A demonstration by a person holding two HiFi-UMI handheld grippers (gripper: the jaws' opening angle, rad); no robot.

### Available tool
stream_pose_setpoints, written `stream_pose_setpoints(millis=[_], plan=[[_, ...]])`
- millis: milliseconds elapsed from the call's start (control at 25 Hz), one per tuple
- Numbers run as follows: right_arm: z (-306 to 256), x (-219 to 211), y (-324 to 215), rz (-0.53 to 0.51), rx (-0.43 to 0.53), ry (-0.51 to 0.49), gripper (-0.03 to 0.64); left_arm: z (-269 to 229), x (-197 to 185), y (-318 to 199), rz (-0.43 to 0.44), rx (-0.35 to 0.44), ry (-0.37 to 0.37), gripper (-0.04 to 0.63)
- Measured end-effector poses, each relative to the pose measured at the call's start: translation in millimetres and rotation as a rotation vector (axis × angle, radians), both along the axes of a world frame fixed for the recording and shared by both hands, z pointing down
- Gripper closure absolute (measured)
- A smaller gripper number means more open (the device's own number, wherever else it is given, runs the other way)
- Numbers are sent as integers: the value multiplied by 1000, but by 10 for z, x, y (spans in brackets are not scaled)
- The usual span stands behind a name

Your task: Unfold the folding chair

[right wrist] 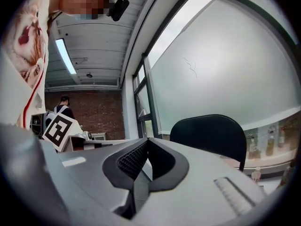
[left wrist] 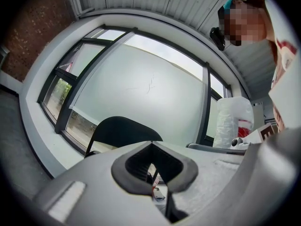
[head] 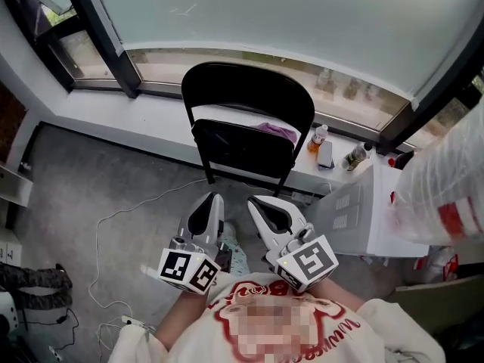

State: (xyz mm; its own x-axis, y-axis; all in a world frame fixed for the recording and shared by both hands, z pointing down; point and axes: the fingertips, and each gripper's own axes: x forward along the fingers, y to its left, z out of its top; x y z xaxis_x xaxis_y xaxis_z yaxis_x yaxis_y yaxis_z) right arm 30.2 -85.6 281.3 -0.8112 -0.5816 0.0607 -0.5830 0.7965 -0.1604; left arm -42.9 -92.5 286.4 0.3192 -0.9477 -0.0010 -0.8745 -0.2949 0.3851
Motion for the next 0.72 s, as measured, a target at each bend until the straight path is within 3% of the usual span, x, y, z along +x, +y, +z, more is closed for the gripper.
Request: stream_pose_setpoints(millis=[360, 720], plan=[[7, -730, -1024, 57, -12, 23, 594, -21, -768, -1122, 44, -20, -10, 595], [254, -952, -1603, 152, -82, 74, 594, 260, -1133, -1804, 76, -86, -14, 595]])
